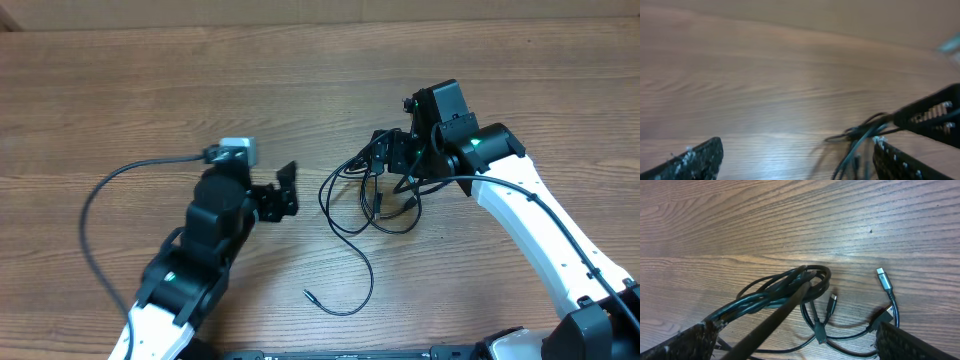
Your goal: Untangle cables
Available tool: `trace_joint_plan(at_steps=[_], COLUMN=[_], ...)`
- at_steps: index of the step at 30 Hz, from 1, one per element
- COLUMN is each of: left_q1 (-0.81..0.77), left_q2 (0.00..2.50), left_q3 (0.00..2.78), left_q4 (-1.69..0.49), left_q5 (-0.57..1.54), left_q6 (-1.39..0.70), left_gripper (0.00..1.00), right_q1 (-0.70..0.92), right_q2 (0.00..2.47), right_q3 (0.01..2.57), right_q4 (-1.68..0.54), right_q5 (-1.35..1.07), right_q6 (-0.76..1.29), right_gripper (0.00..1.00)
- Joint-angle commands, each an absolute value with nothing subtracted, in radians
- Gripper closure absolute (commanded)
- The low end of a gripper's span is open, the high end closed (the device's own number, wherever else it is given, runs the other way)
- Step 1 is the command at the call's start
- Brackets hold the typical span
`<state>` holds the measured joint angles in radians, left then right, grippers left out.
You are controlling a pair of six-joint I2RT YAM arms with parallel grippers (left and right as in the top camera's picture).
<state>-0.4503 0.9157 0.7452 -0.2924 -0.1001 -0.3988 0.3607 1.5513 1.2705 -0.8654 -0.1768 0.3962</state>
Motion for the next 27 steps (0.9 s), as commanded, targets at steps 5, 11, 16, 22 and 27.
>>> trace_joint_plan(at_steps=[5,11,16,22,27], left_q1=[-0.454,-0.468,-0.487,-0.533,-0.564], left_q2=[1.113,1.204,1.2,1.234,1.281], left_q3=[0.709,0.709,0.709,0.709,0.709], left_q4=[-0.051,0.045,0.068,0.081,0.191], left_q5=[0.249,0.372,0.371,0.277,0.146], left_q6=[-0.18,-0.078,-0.063,-0.063,-0.067], left_gripper=[0.18,0.1,0.1,0.25,0.31], right_q1=[0.363,0.363,0.363,0.363,0.363], right_q2=[1.52,1.52,1.52,1.52,1.52], right_q3=[1.304,1.304,1.304,1.304,1.304], right_q4=[-0.858,-0.858,-0.858,-0.858,-0.859], right_q5=[-0.177,-0.177,-0.177,-0.177,-0.184], right_q6=[0.395,0.395,0.395,0.395,0.395], right_gripper=[0.0,0.0,0.0,0.0,0.0])
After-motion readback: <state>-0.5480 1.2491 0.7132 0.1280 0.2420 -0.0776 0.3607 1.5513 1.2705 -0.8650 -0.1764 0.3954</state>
